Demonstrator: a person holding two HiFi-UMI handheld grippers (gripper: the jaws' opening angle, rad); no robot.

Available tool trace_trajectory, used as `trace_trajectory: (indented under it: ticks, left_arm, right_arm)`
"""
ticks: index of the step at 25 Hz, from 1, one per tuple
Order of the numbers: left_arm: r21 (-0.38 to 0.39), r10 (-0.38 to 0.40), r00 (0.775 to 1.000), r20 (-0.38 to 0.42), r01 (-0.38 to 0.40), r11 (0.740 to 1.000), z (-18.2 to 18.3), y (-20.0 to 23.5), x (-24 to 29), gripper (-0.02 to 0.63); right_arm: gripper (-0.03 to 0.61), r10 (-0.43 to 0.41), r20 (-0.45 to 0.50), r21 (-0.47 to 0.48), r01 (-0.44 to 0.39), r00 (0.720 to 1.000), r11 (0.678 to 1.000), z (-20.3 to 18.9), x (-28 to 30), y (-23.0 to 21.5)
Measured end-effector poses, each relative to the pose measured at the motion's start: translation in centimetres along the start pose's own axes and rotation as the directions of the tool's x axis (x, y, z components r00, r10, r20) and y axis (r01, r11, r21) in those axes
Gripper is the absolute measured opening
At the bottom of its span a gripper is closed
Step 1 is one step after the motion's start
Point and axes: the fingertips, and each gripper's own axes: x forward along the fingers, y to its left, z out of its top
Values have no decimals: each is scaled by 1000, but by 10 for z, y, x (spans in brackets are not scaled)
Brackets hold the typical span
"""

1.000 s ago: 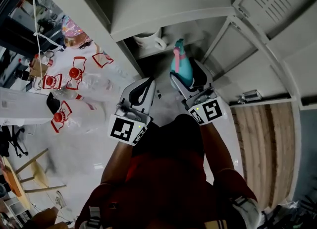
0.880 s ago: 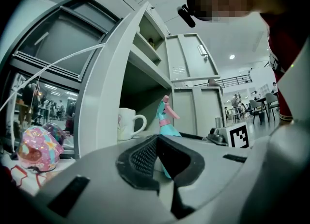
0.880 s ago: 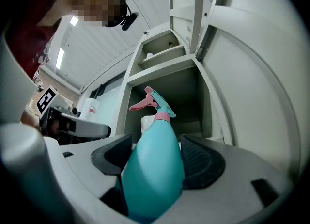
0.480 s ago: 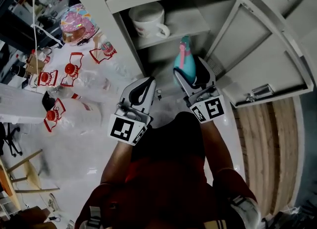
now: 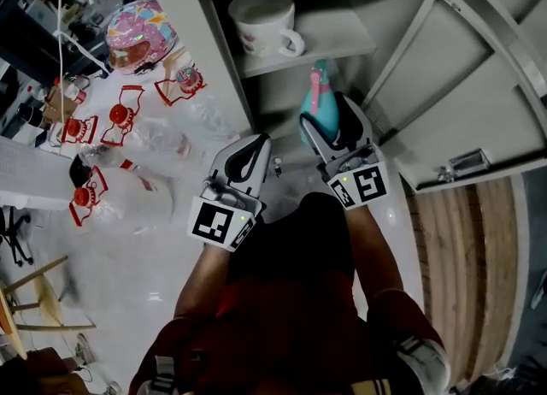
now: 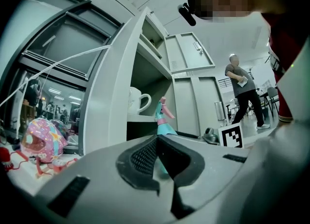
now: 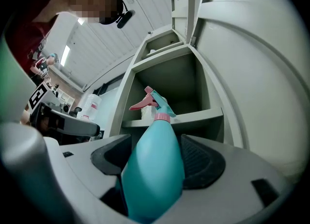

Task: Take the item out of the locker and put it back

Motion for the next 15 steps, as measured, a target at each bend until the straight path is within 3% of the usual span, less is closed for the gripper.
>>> trace_trajectory:
  ticks: [8, 15]
  left_arm:
    - [-9, 11, 1000, 1, -11, 1000, -24, 6, 3, 6]
    - [-10, 22, 1000, 13, -22, 1000, -39, 16, -6, 6]
  right_arm:
    - [318, 8, -13, -14, -8, 1000, 1000, -23, 6, -1]
    - [316, 3, -79, -34, -5, 997, 999, -50, 10, 4]
